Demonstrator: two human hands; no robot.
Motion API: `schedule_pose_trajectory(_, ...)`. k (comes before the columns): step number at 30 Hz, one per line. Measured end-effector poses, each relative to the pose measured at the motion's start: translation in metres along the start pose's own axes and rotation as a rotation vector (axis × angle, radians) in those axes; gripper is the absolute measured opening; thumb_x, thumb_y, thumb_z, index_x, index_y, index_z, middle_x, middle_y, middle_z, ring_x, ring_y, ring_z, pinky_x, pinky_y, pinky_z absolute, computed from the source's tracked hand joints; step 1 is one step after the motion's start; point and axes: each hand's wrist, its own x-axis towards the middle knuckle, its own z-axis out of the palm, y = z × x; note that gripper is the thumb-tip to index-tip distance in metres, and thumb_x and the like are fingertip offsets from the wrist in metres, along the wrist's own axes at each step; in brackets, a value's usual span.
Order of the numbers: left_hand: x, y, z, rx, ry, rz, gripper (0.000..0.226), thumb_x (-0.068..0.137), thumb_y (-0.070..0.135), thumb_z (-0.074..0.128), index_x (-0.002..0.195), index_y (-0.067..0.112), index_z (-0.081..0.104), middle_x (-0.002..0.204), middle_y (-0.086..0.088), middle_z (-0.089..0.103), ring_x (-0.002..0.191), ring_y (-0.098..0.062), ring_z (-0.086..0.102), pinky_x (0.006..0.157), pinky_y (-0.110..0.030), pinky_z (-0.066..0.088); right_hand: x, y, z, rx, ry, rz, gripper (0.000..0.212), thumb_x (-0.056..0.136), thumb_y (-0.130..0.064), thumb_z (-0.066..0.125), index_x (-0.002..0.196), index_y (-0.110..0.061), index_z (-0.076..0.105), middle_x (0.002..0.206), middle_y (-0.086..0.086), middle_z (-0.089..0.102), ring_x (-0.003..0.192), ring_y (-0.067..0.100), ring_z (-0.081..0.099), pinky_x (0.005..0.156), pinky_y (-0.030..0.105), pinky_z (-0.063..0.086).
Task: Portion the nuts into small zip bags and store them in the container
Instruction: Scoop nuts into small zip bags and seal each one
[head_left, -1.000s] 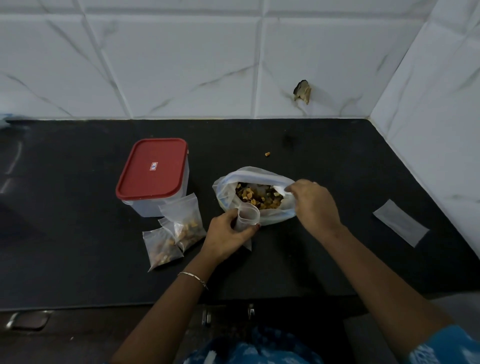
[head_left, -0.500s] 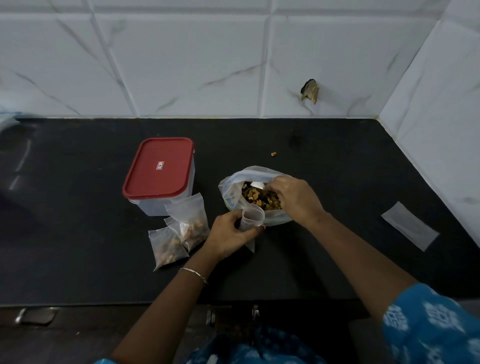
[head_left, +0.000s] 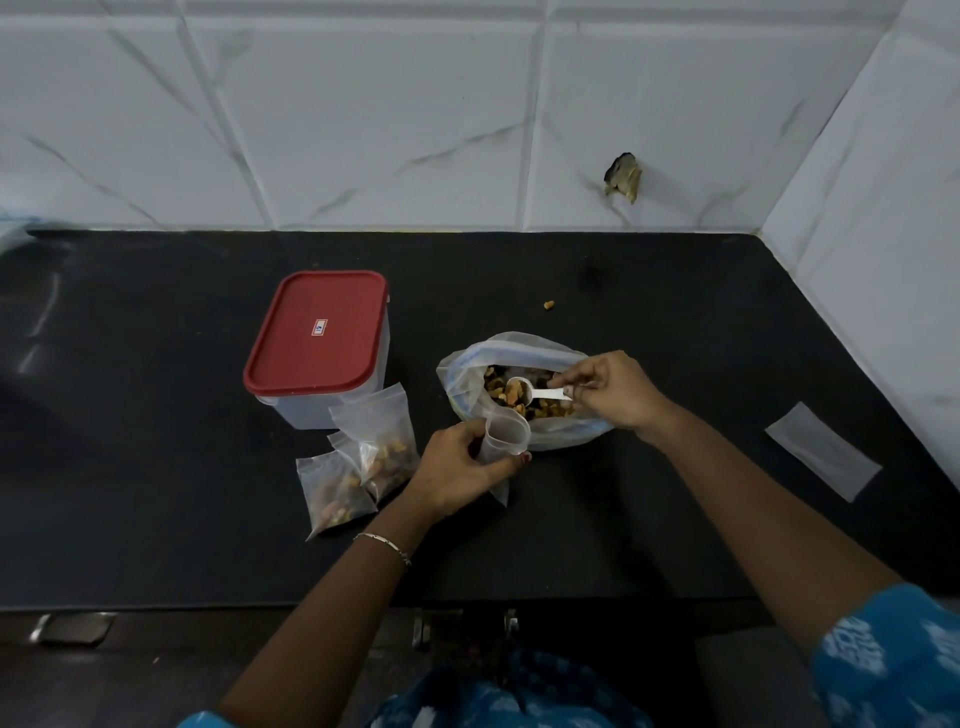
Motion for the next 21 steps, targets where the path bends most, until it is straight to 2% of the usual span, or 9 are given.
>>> schedule_pose_trajectory(2, 0.000, 0.000, 0.000, -0.006, 0.002, -0.002, 0.039, 0.083, 0.032, 0.073, 0.119, 0.027, 0.061, 0.112, 0.015, 0.061, 0.106, 0.002, 0.056, 0.087, -0.016, 0.047, -0.001, -0.005, -0.001, 0.144, -0.096, 0.184, 0.022, 0.090, 0.006, 0.058, 0.105, -0.002, 0.071, 0.104, 0.010, 0.069, 0.084, 0.012, 0.070, 0.064, 0.015, 0.056)
schedule_pose_trajectory(4, 0.000, 0.000, 0.001, -0.008, 0.014, -0.003, 0.040, 0.082, 0.033, 0.074, 0.120, 0.026, 0.061, 0.112, 0.014, 0.062, 0.106, 0.001, 0.056, 0.087, -0.016, 0.047, -0.001, -0.007, -0.001, 0.179, -0.123, 0.272, 0.022, 0.090, 0.007, 0.056, 0.103, -0.003, 0.071, 0.102, 0.010, 0.068, 0.083, 0.014, 0.070, 0.064, 0.018, 0.057)
schedule_pose_trajectory(6, 0.000, -0.001, 0.002, -0.009, 0.021, -0.003, 0.040, 0.082, 0.034, 0.074, 0.120, 0.025, 0.061, 0.114, 0.012, 0.063, 0.108, -0.001, 0.057, 0.089, -0.020, 0.049, 0.000, -0.006, 0.002, 0.142, -0.115, 0.281, 0.023, 0.091, 0.007, 0.055, 0.102, -0.005, 0.071, 0.096, 0.006, 0.069, 0.080, 0.014, 0.069, 0.071, 0.024, 0.059)
schedule_pose_trajectory(8, -0.001, -0.002, 0.003, -0.020, 0.019, -0.009, 0.039, 0.083, 0.033, 0.073, 0.119, 0.027, 0.061, 0.115, 0.011, 0.062, 0.109, -0.002, 0.057, 0.090, -0.021, 0.049, -0.001, -0.003, 0.006, 0.079, -0.097, 0.260, 0.024, 0.092, 0.006, 0.055, 0.103, -0.007, 0.072, 0.093, 0.006, 0.071, 0.079, 0.013, 0.069, 0.071, 0.024, 0.056)
schedule_pose_trajectory(11, -0.004, -0.002, 0.005, -0.036, 0.015, 0.006, 0.035, 0.084, 0.033, 0.072, 0.117, 0.031, 0.060, 0.115, 0.011, 0.063, 0.109, -0.002, 0.058, 0.090, -0.022, 0.050, -0.004, 0.000, 0.011, 0.038, -0.060, 0.241, 0.026, 0.092, 0.005, 0.055, 0.102, -0.011, 0.073, 0.098, 0.007, 0.071, 0.080, 0.012, 0.069, 0.060, 0.016, 0.050)
schedule_pose_trajectory(14, -0.005, 0.000, 0.005, -0.071, 0.000, -0.006, 0.030, 0.085, 0.032, 0.072, 0.112, 0.035, 0.060, 0.108, 0.016, 0.063, 0.106, 0.001, 0.059, 0.086, -0.017, 0.050, -0.007, -0.001, 0.018, 0.070, -0.026, 0.257, 0.028, 0.092, 0.007, 0.052, 0.106, -0.006, 0.072, 0.103, 0.008, 0.068, 0.074, 0.011, 0.066, 0.044, 0.007, 0.041)
schedule_pose_trajectory(18, -0.005, 0.000, 0.005, -0.136, -0.022, -0.027, 0.029, 0.085, 0.032, 0.071, 0.113, 0.032, 0.062, 0.111, 0.014, 0.067, 0.106, 0.001, 0.061, 0.086, -0.018, 0.051, -0.007, -0.004, 0.024, 0.147, 0.016, 0.305, 0.030, 0.091, 0.010, 0.050, 0.105, -0.003, 0.072, 0.098, 0.007, 0.067, 0.071, 0.008, 0.060, 0.044, 0.008, 0.042)
schedule_pose_trajectory(21, -0.006, 0.000, 0.005, -0.185, -0.021, -0.044, 0.031, 0.085, 0.032, 0.071, 0.115, 0.028, 0.064, 0.111, 0.011, 0.068, 0.106, -0.001, 0.062, 0.088, -0.022, 0.052, -0.003, -0.007, 0.023, 0.194, 0.007, 0.401, 0.028, 0.092, 0.006, 0.051, 0.101, -0.010, 0.073, 0.085, 0.004, 0.067, 0.061, 0.007, 0.057, 0.039, 0.013, 0.038)
